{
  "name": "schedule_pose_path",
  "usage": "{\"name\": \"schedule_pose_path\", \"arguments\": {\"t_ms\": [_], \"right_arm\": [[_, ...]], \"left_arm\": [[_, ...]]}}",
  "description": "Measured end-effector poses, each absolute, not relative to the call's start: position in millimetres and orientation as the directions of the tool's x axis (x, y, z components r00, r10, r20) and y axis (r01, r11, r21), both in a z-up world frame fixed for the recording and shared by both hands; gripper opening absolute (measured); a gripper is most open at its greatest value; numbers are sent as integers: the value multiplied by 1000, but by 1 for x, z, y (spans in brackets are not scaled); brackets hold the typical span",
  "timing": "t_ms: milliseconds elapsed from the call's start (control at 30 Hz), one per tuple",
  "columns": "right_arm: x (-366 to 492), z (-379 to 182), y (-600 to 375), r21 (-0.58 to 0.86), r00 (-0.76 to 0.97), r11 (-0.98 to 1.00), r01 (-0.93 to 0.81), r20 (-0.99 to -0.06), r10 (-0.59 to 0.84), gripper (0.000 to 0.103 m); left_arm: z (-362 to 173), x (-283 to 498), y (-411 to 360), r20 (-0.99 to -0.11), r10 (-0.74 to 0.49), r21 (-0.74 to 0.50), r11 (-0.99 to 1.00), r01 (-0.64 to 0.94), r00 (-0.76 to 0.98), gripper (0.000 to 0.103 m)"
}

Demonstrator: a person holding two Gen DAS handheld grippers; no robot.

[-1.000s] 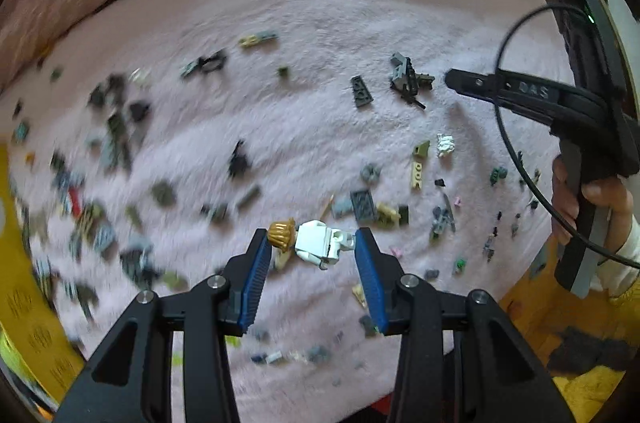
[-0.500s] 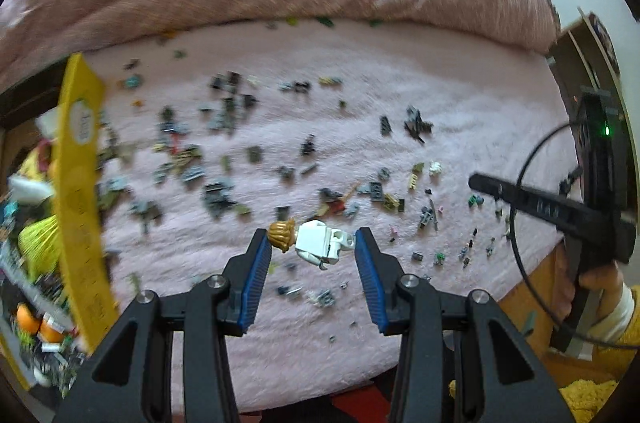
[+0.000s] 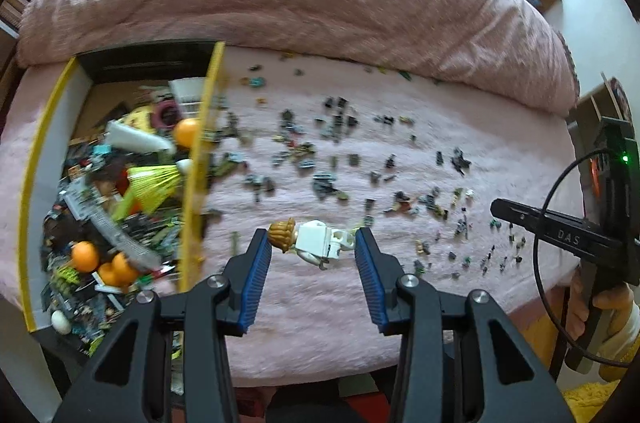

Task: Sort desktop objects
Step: 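Carry the minifigure and grey piece over the yellow-rimmed box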

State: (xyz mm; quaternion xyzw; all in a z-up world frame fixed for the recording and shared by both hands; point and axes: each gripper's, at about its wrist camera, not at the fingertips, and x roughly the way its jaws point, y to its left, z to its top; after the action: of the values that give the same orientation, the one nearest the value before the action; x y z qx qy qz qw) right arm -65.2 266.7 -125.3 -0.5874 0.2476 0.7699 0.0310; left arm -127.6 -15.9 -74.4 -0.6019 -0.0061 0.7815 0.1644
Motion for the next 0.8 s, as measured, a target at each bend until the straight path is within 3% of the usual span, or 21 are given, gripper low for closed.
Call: {"name": "schedule_pose_path", "arguments": {"t_ms": [800], "right_arm": [[-124,-72,65,340,-228,-939,-46,-919,-321,16]], "left_arm": [[-72,-114,-238,-947,126,-148,-987,55,-295,44]]}}
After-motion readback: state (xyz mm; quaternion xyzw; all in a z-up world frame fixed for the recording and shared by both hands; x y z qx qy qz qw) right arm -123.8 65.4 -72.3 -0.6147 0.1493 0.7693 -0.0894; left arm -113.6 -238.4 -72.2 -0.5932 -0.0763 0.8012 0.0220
